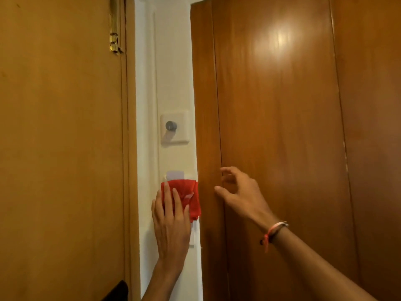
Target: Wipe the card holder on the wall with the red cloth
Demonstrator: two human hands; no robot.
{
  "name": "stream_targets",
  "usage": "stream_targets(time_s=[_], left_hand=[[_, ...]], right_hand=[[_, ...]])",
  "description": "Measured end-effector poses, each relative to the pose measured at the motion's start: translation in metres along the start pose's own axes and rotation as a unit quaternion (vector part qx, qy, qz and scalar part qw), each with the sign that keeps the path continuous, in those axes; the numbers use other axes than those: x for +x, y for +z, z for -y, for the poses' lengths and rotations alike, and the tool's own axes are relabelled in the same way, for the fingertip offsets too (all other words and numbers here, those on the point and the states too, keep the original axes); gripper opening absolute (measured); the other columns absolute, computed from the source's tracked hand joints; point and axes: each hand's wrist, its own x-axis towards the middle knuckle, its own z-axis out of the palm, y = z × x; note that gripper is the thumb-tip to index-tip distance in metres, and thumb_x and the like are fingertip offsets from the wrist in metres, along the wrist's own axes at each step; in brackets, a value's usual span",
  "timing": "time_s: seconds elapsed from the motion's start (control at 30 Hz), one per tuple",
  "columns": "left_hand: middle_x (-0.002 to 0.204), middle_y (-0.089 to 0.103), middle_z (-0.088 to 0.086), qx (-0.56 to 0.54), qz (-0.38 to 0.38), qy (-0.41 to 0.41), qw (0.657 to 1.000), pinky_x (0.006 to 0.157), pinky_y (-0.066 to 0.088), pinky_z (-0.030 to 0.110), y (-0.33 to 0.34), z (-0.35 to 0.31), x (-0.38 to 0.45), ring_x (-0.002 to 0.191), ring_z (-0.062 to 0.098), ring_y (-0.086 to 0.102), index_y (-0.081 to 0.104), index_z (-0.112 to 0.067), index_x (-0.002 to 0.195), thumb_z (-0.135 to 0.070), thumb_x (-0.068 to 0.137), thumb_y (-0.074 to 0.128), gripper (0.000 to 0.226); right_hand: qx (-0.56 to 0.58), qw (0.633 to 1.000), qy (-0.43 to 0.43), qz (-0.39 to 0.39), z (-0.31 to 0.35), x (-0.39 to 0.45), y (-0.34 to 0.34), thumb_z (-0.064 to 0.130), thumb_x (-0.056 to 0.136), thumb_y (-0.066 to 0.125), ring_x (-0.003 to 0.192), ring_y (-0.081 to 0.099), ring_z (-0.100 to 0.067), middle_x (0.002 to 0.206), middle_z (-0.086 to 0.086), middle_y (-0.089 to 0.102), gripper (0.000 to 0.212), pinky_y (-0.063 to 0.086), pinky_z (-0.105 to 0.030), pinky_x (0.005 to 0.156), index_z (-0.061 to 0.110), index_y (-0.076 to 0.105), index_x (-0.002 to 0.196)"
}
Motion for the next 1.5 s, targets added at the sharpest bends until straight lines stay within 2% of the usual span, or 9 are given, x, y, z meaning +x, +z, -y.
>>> stream_targets(time_s=[0.1,0.2,0.47,0.67,0.87,0.97,1.1,1.23,1.5], left_hand=[[0.146,0.048,0.024,0.082,0.004,0.024,0.996,0.112,0.03,0.057,0.019,0.003,-0.004,0.136,0.045,0.044,0.049,0.002,0.14,-0.035,0.083,0.068,0.07],[0.149,0.044,0.025,0.091,-0.026,0.043,0.995,0.113,0.031,0.057,0.027,0.005,-0.005,0.139,0.044,0.039,0.041,-0.001,0.146,-0.04,0.083,0.066,0.078],[0.158,0.03,0.021,0.052,-0.039,0.093,0.994,0.117,0.031,0.055,0.03,0.013,0.003,0.147,0.04,0.025,0.03,-0.007,0.152,-0.051,0.098,0.028,0.069],[0.162,0.022,0.018,0.025,-0.052,0.079,0.995,0.122,0.022,0.05,0.038,0.006,-0.004,0.151,0.036,0.015,0.025,-0.007,0.153,-0.051,0.097,0.045,0.075],[0.162,0.017,0.022,0.107,0.024,0.065,0.992,0.117,0.033,0.056,0.029,0.016,0.001,0.151,0.043,0.008,0.022,-0.009,0.154,-0.041,0.103,0.007,0.062],[0.157,0.033,0.02,0.078,-0.017,0.114,0.99,0.113,0.039,0.056,0.036,0.012,-0.015,0.148,0.039,0.024,0.033,-0.005,0.15,-0.036,0.102,0.037,0.058],[0.149,0.046,0.021,-0.026,-0.12,0.046,0.991,0.111,0.039,0.056,0.032,0.023,0.002,0.14,0.038,0.04,0.037,-0.004,0.148,-0.046,0.103,0.026,0.063],[0.152,0.041,0.02,0.053,-0.086,0.16,0.982,0.11,0.041,0.057,0.042,0.033,-0.012,0.142,0.039,0.036,0.037,-0.002,0.148,-0.034,0.098,0.052,0.061],[0.157,0.032,0.02,-0.015,-0.075,0.06,0.995,0.115,0.036,0.054,0.04,0.024,-0.005,0.146,0.037,0.028,0.029,-0.001,0.15,-0.034,0.101,0.04,0.06]], right_hand=[[-0.178,0.975,-0.089,-0.097,-0.032,0.001,-0.029,0.032,0.096,0.066,0.126,0.058,-0.016,0.139,-0.003,0.06,0.054,0.051,-0.028,0.104,0.022,0.048,0.146],[-0.346,0.903,-0.161,-0.197,-0.063,0.009,-0.043,0.031,0.092,0.07,0.125,0.062,-0.03,0.137,-0.016,0.061,0.057,0.051,-0.04,0.105,0.008,0.053,0.142],[-0.515,0.795,-0.214,-0.24,-0.126,0.028,-0.019,0.055,0.103,0.037,0.16,0.02,-0.034,0.171,-0.018,0.021,0.072,0.02,-0.05,0.13,0.015,0.029,0.162],[-0.509,0.79,-0.222,-0.262,-0.134,0.029,-0.015,0.057,0.103,0.035,0.16,0.019,-0.033,0.172,-0.017,0.02,0.073,0.018,-0.049,0.131,0.018,0.025,0.163],[-0.504,0.787,-0.227,-0.274,-0.132,0.032,-0.015,0.057,0.104,0.034,0.161,0.019,-0.033,0.172,-0.017,0.02,0.071,0.017,-0.048,0.131,0.019,0.025,0.163],[-0.504,0.786,-0.228,-0.275,-0.134,0.031,-0.015,0.058,0.104,0.034,0.161,0.017,-0.033,0.172,-0.017,0.019,0.072,0.015,-0.048,0.132,0.019,0.024,0.164],[-0.503,0.785,-0.233,-0.276,-0.134,0.031,-0.017,0.057,0.104,0.034,0.161,0.016,-0.033,0.172,-0.017,0.018,0.071,0.014,-0.048,0.132,0.019,0.025,0.163],[-0.504,0.782,-0.235,-0.283,-0.135,0.031,-0.015,0.057,0.104,0.034,0.161,0.017,-0.033,0.172,-0.017,0.019,0.071,0.013,-0.047,0.132,0.018,0.026,0.163],[-0.5,0.782,-0.238,-0.287,-0.133,0.031,-0.014,0.056,0.103,0.037,0.161,0.018,-0.033,0.172,-0.017,0.02,0.07,0.014,-0.047,0.132,0.018,0.029,0.162]])
